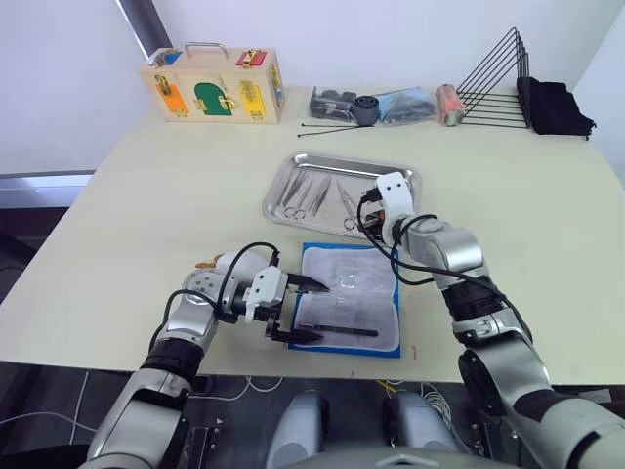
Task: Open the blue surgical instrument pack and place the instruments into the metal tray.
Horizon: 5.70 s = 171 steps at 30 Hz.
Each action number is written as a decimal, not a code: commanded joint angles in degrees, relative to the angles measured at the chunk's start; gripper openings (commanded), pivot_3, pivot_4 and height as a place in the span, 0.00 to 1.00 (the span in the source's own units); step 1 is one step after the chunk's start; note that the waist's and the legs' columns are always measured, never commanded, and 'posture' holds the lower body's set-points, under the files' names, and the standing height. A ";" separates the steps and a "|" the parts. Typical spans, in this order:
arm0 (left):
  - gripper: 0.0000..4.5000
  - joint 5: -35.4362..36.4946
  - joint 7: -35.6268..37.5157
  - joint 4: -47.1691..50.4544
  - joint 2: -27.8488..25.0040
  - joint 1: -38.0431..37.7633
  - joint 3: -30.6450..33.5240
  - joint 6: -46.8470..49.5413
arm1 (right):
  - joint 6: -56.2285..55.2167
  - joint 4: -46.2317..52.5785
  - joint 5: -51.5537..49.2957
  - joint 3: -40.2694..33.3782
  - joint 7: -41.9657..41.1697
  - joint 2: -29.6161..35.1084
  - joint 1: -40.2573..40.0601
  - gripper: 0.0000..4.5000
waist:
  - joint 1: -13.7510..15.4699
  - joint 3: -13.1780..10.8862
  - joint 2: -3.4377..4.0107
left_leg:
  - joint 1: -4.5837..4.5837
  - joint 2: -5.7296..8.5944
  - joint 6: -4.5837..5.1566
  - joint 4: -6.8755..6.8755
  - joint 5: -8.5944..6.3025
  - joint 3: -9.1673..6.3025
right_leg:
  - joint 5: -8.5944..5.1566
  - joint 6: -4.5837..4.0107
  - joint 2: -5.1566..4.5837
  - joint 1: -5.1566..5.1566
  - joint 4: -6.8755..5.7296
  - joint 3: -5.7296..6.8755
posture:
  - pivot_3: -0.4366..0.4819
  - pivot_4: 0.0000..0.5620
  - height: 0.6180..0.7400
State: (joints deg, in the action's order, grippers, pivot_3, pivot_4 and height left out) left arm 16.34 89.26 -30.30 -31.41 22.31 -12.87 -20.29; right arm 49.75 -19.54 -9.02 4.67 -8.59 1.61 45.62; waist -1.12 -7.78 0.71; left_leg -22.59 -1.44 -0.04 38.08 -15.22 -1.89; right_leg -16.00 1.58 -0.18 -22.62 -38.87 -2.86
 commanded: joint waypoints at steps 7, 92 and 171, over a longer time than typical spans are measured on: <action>1.00 -3.95 -0.33 -1.53 -0.14 -3.06 -2.53 1.75 | -2.99 -3.60 0.75 -2.30 1.28 -1.99 3.37 0.01 | -0.23 0.00 0.00 | 0.00 0.00 0.00 -0.03 0.00 -0.02 | 0.00 0.00 0.00 -0.06 0.00 -0.04 | 0.48 0.27 1.00; 1.00 -0.59 3.24 -4.10 -4.13 -0.88 -8.11 -2.33 | -36.51 32.54 0.64 15.88 -52.08 31.59 -32.61 0.97 | -0.05 -0.31 -0.45 | 0.84 0.00 0.02 -0.65 -0.02 -0.08 | -0.31 0.39 0.09 0.88 0.66 -0.19 | 0.48 0.27 1.00; 1.00 -2.26 3.24 -9.59 0.54 1.67 -8.16 -3.18 | -14.36 52.74 -2.80 10.27 -56.35 53.40 -27.28 0.01 | 0.66 -0.17 -0.38 | 0.81 0.17 0.02 -0.65 -0.01 -0.18 | -0.31 0.45 -0.27 0.95 0.83 -0.07 | 0.48 0.27 1.00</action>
State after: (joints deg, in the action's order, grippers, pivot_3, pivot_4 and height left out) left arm 18.72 90.34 -35.19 -31.54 26.22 -18.35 -23.68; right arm 36.32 31.55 -11.07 18.62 -64.80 53.98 18.25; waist -0.46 -7.96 0.33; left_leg -21.79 -1.27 -0.01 37.43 -15.23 -2.07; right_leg -16.32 2.03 -0.48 -21.67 -38.04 -2.89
